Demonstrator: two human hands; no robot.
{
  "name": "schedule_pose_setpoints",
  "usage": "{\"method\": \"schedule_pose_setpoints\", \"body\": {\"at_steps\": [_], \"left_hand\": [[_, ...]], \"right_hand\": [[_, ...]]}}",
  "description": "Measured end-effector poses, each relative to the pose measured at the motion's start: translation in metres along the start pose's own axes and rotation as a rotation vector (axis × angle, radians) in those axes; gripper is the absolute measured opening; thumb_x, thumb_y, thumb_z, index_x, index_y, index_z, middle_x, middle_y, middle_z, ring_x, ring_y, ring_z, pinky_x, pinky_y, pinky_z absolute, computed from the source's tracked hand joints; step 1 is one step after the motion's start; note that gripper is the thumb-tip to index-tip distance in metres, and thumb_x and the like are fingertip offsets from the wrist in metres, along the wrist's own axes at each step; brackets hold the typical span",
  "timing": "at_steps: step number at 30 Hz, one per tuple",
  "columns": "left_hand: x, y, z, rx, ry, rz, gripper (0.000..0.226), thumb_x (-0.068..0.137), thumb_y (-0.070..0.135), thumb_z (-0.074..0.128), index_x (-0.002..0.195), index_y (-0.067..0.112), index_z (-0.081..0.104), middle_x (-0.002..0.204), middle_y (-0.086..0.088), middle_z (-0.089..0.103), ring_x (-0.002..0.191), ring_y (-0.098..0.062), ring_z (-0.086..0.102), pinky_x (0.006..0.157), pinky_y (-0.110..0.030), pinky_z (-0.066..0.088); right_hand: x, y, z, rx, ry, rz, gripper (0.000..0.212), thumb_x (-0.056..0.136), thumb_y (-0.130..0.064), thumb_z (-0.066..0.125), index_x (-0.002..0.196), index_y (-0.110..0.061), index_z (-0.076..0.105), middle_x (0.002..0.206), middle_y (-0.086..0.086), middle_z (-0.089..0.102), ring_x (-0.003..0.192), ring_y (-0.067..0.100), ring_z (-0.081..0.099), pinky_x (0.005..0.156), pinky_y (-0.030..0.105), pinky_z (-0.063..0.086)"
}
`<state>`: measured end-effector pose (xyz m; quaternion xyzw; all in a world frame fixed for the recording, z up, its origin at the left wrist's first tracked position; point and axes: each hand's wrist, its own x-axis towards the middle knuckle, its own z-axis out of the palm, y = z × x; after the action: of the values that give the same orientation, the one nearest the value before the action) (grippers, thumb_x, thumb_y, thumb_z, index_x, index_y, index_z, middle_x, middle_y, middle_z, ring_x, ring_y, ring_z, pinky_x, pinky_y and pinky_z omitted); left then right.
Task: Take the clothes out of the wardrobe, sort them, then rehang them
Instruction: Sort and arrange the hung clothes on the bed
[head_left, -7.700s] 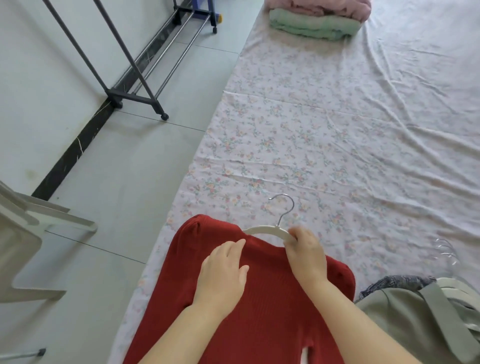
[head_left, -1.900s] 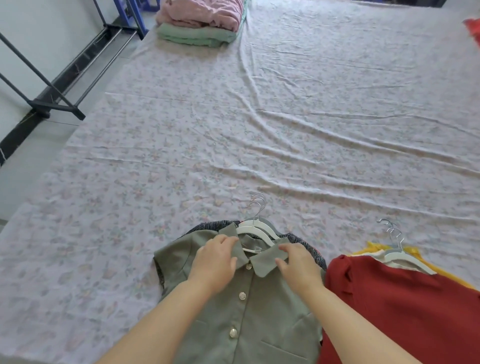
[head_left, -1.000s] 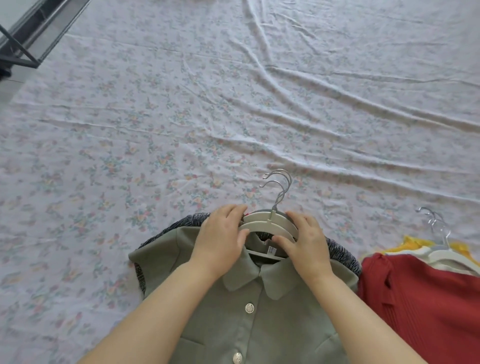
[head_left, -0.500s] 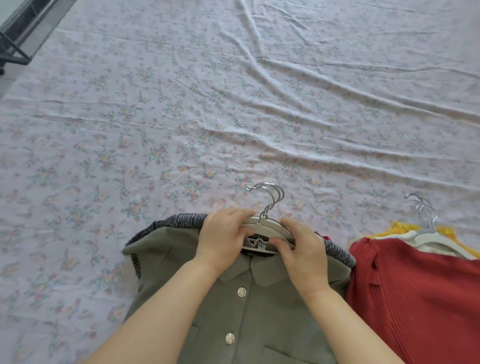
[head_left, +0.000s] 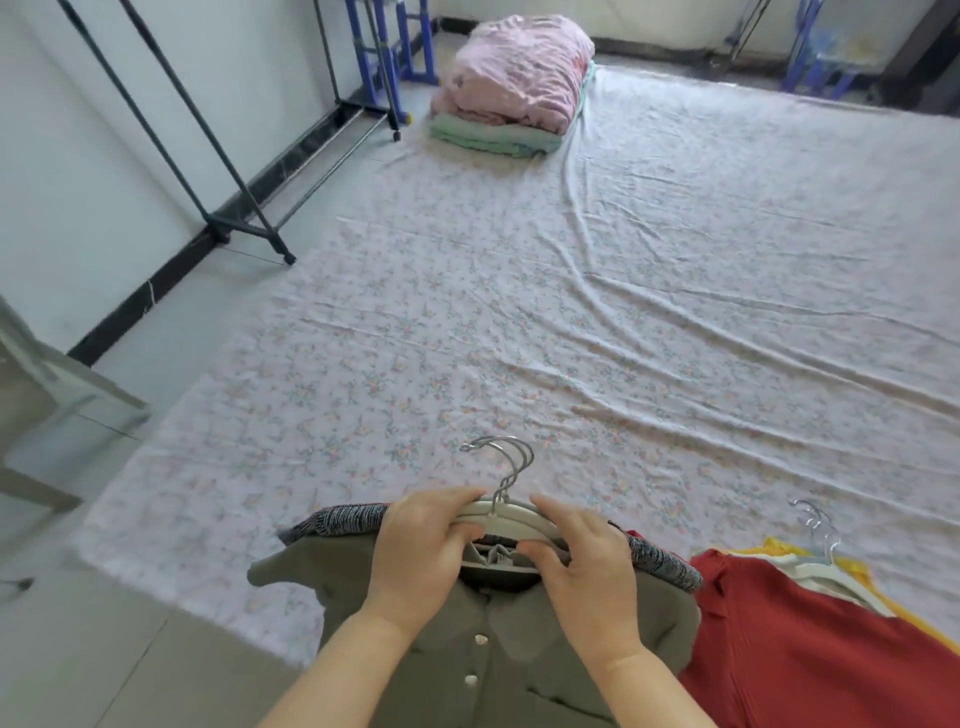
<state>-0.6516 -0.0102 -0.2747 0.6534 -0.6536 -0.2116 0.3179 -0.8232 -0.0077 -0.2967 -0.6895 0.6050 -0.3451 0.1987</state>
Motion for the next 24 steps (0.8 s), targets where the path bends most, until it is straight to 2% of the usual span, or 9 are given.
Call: {"method": "schedule_pose_setpoints", "body": {"at_steps": [3,6,10,13,15,17,19,24], "left_hand": [[-0.019,0.008,-0.046,-0.017,0.047,-0.067,0.035,0.066,0.024,0.065,0.100,0.023,0.072,0.093,0.006,0.072,0.092,-0.006,0.056,0.082,-0.033,0.046],[-0.038,0.008,-0.089,-0.047,0.113,-0.117,0.033,0.070,0.020,0.068,0.102,0.023,0.071,0.097,0.007,0.071,0.094,-0.004,0.054,0.084,-0.031,0.043],[-0.059,-0.002,-0.144,-0.074,0.203,-0.089,0.031,0.069,0.014,0.071,0.100,0.019,0.072,0.095,0.006,0.071,0.098,-0.004,0.051,0.082,-0.026,0.040],[-0.072,-0.022,-0.185,-0.093,0.235,-0.071,0.033,0.069,0.007,0.075,0.100,0.018,0.072,0.094,0.003,0.072,0.096,-0.006,0.053,0.083,-0.030,0.043],[-0.082,-0.043,-0.214,-0.098,0.253,-0.050,0.032,0.069,0.013,0.072,0.100,0.018,0.072,0.093,0.003,0.072,0.095,-0.006,0.054,0.083,-0.033,0.046],[-0.093,-0.068,-0.245,-0.121,0.258,-0.035,0.031,0.069,0.019,0.068,0.100,0.019,0.072,0.094,0.005,0.072,0.092,-0.005,0.056,0.085,-0.035,0.048],[-0.102,-0.096,-0.277,-0.144,0.244,-0.014,0.030,0.071,0.014,0.072,0.100,0.019,0.072,0.094,0.006,0.072,0.088,-0.004,0.060,0.086,-0.037,0.050],[-0.106,-0.145,-0.343,-0.147,0.172,0.020,0.032,0.073,0.009,0.073,0.103,0.016,0.071,0.098,0.003,0.072,0.092,-0.011,0.065,0.088,-0.038,0.050]], "right_hand": [[-0.007,-0.043,-0.007,0.005,-0.018,-0.048,0.040,0.064,-0.032,0.071,0.103,-0.030,0.066,0.083,-0.011,0.067,0.075,0.017,0.063,0.071,0.040,0.052],[-0.014,-0.086,-0.007,0.019,-0.037,-0.109,0.041,0.065,-0.032,0.072,0.105,-0.033,0.065,0.081,-0.013,0.066,0.074,0.014,0.062,0.072,0.035,0.047],[-0.022,-0.140,0.004,0.003,-0.047,-0.174,0.039,0.066,-0.034,0.072,0.105,-0.035,0.064,0.083,-0.013,0.066,0.076,0.013,0.061,0.076,0.030,0.039],[-0.031,-0.183,0.021,-0.009,-0.035,-0.196,0.038,0.067,-0.037,0.068,0.105,-0.033,0.067,0.083,-0.013,0.066,0.076,0.012,0.061,0.078,0.030,0.039],[-0.041,-0.213,0.039,-0.020,-0.025,-0.206,0.038,0.068,-0.038,0.068,0.105,-0.033,0.067,0.084,-0.013,0.067,0.076,0.012,0.061,0.078,0.030,0.040],[-0.054,-0.247,0.060,-0.051,-0.015,-0.216,0.038,0.068,-0.038,0.068,0.106,-0.033,0.067,0.083,-0.013,0.066,0.075,0.012,0.061,0.076,0.031,0.043],[-0.067,-0.281,0.082,-0.082,0.007,-0.225,0.038,0.068,-0.039,0.068,0.106,-0.032,0.067,0.083,-0.013,0.066,0.073,0.012,0.062,0.073,0.031,0.044],[-0.086,-0.351,0.126,-0.073,0.024,-0.175,0.038,0.071,-0.033,0.074,0.108,-0.030,0.067,0.084,-0.011,0.066,0.074,0.012,0.062,0.075,0.035,0.048]]}}
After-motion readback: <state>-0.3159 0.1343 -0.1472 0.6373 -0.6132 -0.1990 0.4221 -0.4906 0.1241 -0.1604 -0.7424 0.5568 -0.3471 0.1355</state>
